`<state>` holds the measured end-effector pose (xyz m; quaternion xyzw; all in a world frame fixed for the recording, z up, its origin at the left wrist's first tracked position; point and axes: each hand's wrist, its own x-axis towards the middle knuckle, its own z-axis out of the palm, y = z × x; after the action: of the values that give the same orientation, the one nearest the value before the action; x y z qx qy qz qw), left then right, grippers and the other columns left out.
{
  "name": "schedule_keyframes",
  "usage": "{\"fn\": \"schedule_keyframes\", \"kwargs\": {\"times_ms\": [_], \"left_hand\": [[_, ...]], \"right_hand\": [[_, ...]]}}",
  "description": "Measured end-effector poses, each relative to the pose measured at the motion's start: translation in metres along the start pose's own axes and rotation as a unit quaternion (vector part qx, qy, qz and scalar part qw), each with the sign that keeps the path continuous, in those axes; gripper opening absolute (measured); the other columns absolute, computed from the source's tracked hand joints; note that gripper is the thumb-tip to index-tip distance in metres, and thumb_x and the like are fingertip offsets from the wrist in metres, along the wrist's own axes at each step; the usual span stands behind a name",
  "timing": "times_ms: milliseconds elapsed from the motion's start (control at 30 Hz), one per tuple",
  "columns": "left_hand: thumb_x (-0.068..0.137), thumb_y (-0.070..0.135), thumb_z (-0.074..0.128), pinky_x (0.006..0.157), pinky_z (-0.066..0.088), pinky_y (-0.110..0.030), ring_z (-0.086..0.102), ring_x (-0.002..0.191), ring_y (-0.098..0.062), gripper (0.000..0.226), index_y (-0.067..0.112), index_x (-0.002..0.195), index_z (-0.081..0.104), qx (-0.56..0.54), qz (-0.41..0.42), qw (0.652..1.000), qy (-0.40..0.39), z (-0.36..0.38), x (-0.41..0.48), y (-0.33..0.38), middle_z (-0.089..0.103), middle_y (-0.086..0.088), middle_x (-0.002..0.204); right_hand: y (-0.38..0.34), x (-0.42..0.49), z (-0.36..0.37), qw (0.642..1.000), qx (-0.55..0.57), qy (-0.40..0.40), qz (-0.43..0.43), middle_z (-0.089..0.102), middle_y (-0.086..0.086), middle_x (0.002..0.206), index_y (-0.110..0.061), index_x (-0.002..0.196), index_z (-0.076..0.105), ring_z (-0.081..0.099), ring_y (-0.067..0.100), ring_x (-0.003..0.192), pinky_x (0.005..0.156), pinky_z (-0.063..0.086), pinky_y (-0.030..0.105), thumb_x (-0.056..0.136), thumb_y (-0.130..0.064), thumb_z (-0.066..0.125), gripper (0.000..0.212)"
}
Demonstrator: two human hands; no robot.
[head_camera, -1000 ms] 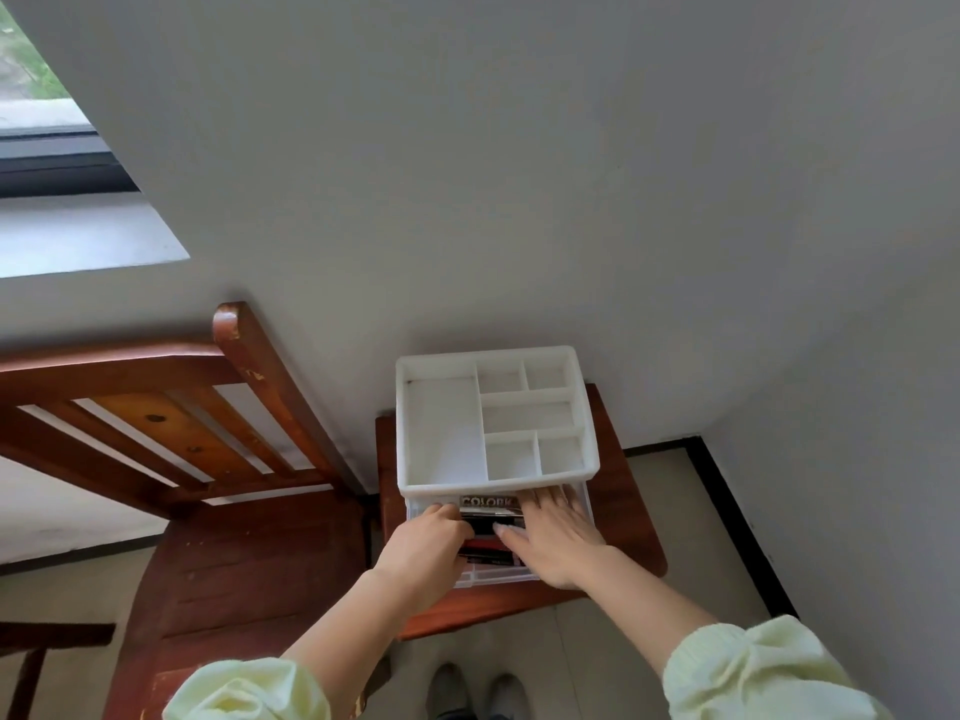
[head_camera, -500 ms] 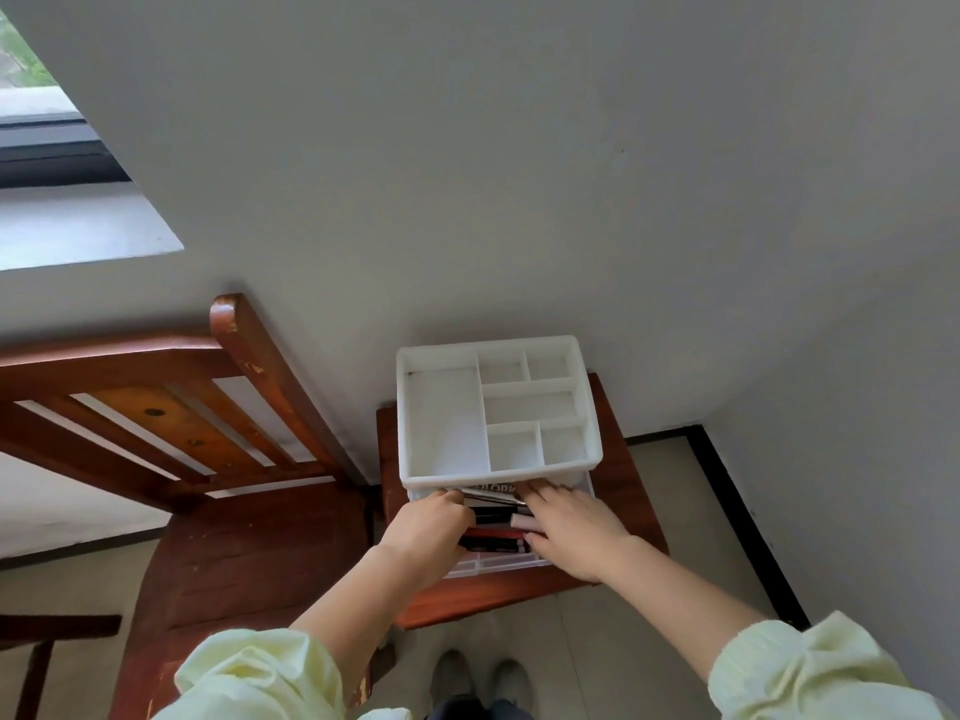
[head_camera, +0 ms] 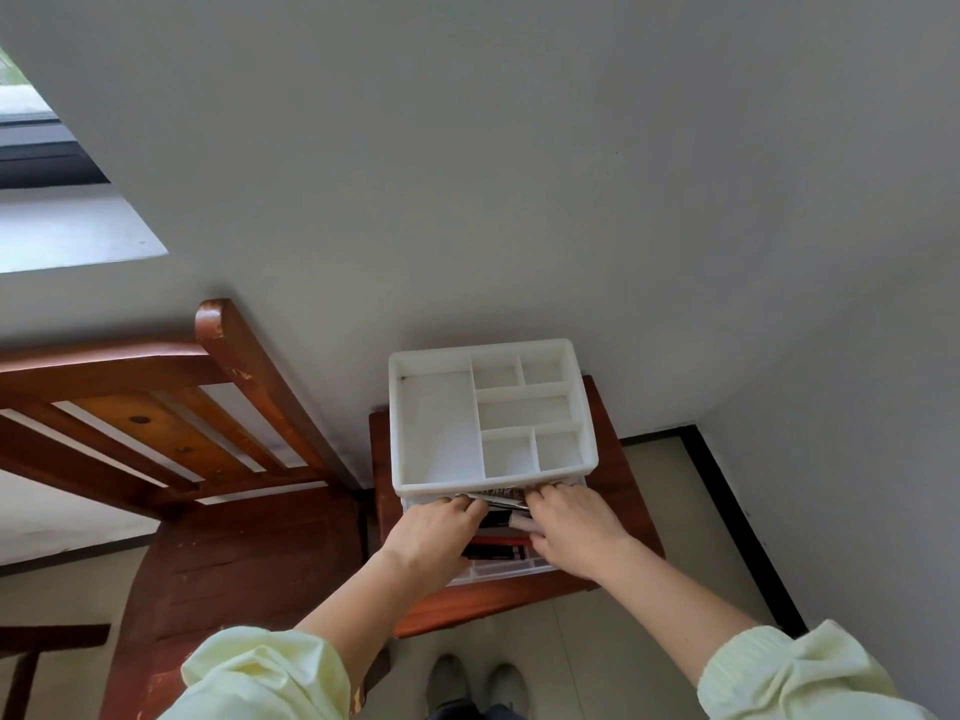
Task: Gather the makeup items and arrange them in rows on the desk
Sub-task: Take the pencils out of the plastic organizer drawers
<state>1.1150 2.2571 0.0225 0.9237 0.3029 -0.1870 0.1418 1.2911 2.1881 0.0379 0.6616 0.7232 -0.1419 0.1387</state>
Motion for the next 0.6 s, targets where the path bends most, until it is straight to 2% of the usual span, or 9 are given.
{"fn": "schedule_keyframes", "kwargs": {"times_ms": [133, 200, 267, 300, 333, 433, 600], "left_hand": [[0.089, 0.024, 0.063, 0.089, 0.048, -0.039, 0.055, 0.115, -0.028, 0.044, 0.010, 0.128, 0.048, 0.020, -0.001, 1.000, -0.015, -0.002, 0.003, 0.003, 0.054, -0.007, 0.129], [0.088, 0.022, 0.063, 0.089, 0.048, -0.039, 0.056, 0.113, -0.029, 0.040, 0.008, 0.123, 0.051, 0.033, 0.001, 0.999, -0.021, -0.003, 0.005, 0.005, 0.055, -0.008, 0.126], [0.086, 0.020, 0.063, 0.088, 0.051, -0.040, 0.058, 0.109, -0.029, 0.036, 0.008, 0.119, 0.054, 0.047, 0.002, 0.998, -0.032, -0.005, 0.007, 0.005, 0.058, -0.008, 0.121], [0.085, 0.018, 0.063, 0.088, 0.052, -0.040, 0.059, 0.107, -0.029, 0.034, 0.008, 0.116, 0.056, 0.054, 0.005, 0.998, -0.037, -0.006, 0.009, 0.006, 0.060, -0.008, 0.118], [0.085, 0.015, 0.062, 0.086, 0.052, -0.040, 0.060, 0.103, -0.029, 0.030, 0.008, 0.113, 0.058, 0.063, 0.009, 0.997, -0.042, -0.007, 0.010, 0.006, 0.062, -0.008, 0.115], [0.086, 0.006, 0.056, 0.078, 0.050, -0.036, 0.063, 0.096, -0.028, 0.019, 0.008, 0.103, 0.064, 0.095, 0.028, 0.993, -0.063, -0.010, 0.013, 0.009, 0.067, -0.009, 0.106], [0.090, 0.013, 0.057, 0.078, 0.053, -0.036, 0.065, 0.093, -0.025, 0.013, 0.009, 0.099, 0.066, 0.129, 0.044, 0.987, -0.083, -0.011, 0.018, 0.011, 0.069, -0.007, 0.102]], "right_hand": [[0.002, -0.001, -0.002, 1.000, -0.007, 0.014, 0.004, 0.064, 0.010, 0.114, -0.008, 0.118, 0.056, 0.061, 0.027, 0.105, 0.086, 0.047, 0.036, 0.094, -0.021, 0.048, 0.028], [0.000, 0.000, -0.003, 0.999, -0.022, 0.035, 0.004, 0.068, 0.012, 0.102, -0.005, 0.109, 0.061, 0.066, 0.027, 0.094, 0.078, 0.050, 0.034, 0.087, -0.019, 0.061, 0.026], [-0.002, 0.001, 0.001, 0.998, -0.033, 0.045, -0.012, 0.068, 0.006, 0.067, -0.010, 0.078, 0.069, 0.067, 0.019, 0.059, 0.052, 0.050, 0.026, 0.054, -0.018, 0.087, 0.032], [-0.002, 0.002, 0.005, 0.998, -0.039, 0.050, -0.016, 0.063, 0.001, 0.053, -0.013, 0.065, 0.067, 0.061, 0.015, 0.045, 0.043, 0.046, 0.023, 0.036, -0.015, 0.092, 0.038], [-0.003, 0.004, 0.009, 0.997, -0.038, 0.064, -0.016, 0.059, -0.002, 0.048, -0.015, 0.060, 0.065, 0.058, 0.013, 0.040, 0.039, 0.045, 0.022, 0.028, -0.013, 0.092, 0.042], [-0.007, 0.006, 0.011, 0.996, -0.032, 0.075, -0.041, 0.060, -0.005, 0.050, -0.017, 0.064, 0.066, 0.059, 0.011, 0.043, 0.043, 0.048, 0.021, 0.030, -0.011, 0.091, 0.042], [-0.009, 0.010, 0.011, 0.996, -0.034, 0.071, -0.043, 0.060, -0.004, 0.049, -0.018, 0.061, 0.066, 0.059, 0.010, 0.041, 0.042, 0.046, 0.020, 0.034, -0.013, 0.091, 0.038]]}}
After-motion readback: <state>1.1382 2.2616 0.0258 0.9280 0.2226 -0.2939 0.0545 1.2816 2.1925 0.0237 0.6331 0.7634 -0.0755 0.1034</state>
